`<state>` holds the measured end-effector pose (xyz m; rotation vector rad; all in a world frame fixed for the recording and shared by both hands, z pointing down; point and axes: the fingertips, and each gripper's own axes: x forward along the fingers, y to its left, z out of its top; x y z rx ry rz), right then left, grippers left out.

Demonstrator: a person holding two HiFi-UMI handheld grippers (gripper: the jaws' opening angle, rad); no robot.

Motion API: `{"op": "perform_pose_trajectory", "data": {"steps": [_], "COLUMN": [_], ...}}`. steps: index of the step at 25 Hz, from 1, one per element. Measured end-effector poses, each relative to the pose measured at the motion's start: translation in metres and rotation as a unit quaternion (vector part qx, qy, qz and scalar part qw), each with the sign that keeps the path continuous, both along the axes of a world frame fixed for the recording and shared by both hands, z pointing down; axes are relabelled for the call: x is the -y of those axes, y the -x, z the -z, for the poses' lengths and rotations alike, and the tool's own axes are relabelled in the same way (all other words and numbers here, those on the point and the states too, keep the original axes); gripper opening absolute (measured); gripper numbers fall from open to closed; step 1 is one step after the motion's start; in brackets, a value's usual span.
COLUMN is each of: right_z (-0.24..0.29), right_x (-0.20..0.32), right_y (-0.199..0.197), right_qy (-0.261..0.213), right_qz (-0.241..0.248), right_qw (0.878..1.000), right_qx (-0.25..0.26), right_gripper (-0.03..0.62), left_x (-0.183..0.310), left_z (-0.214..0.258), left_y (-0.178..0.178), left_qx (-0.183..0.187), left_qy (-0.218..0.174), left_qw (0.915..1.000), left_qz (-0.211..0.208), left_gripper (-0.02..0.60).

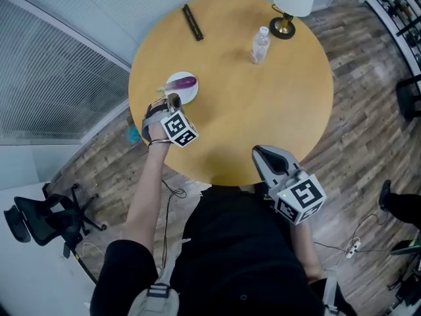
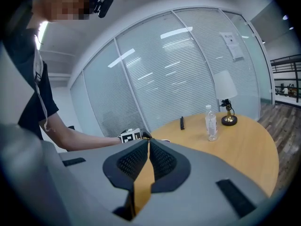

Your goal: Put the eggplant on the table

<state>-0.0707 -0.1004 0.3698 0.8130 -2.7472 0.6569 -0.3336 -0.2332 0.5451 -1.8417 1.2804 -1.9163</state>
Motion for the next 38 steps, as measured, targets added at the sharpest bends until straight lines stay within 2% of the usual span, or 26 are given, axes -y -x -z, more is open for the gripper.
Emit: {"op": "perform_pose_trajectory", "data": {"steps": [6,15,18,21,25,28,30,35,36,38], "right_z": [0.0,-0.009,-0.017,-0.021,-0.028,-0.03,-0.029,-0.043,-0.046,-0.052], "right_x": [-0.006,-0.021,-0.033,-0.045,-0.047,-0.052,-0.06,-0.091,-0.099,-0.118], "right_y": [-0.049,-0.122,-0.136,-0.139,-0.128,-0.11,-0.099,-0.075,-0.073,-0.073], "right_qy": [0.001,0.018,0.022,0.034,0.054,0.055,0.055,0.057,0.061,0.067], "right_qz": [0.04,0.107,0.138,0.162,0.183,0.216,0.249,0.296,0.304,0.321], "right_qw": [0.999,0.994,0.99,0.986,0.981,0.975,0.967,0.953,0.95,0.943], "right_qx": [0.009,0.017,0.008,0.009,0.011,-0.002,-0.01,-0.038,-0.043,-0.057], "right_gripper": [0.021,0.021,0.021,0.021,0.021,0.021,0.021,0.021,0.021,0.021], "left_x": [-0.026,-0.078,-0.105,-0.145,-0.195,-0.24,-0.275,-0.353,-0.37,-0.409], "left_z": [0.018,0.022,0.02,0.015,0.031,0.047,0.054,0.065,0.066,0.065], "left_y": [-0.031,-0.103,-0.127,-0.141,-0.151,-0.151,-0.156,-0.175,-0.183,-0.202], "left_qx": [0.022,0.031,0.021,0.003,-0.042,-0.071,-0.097,-0.196,-0.214,-0.258], "left_qy": [-0.006,-0.002,-0.001,0.016,0.009,-0.014,-0.022,-0.05,-0.054,-0.06], "left_qw": [0.9992,0.9961,0.9945,0.9913,0.9824,0.9703,0.957,0.9151,0.9049,0.879], "left_qz": [0.033,0.082,0.102,0.131,0.182,0.231,0.273,0.349,0.364,0.397], "left_gripper": [0.023,0.012,0.011,0.011,0.011,0.011,0.011,0.011,0.011,0.011]}}
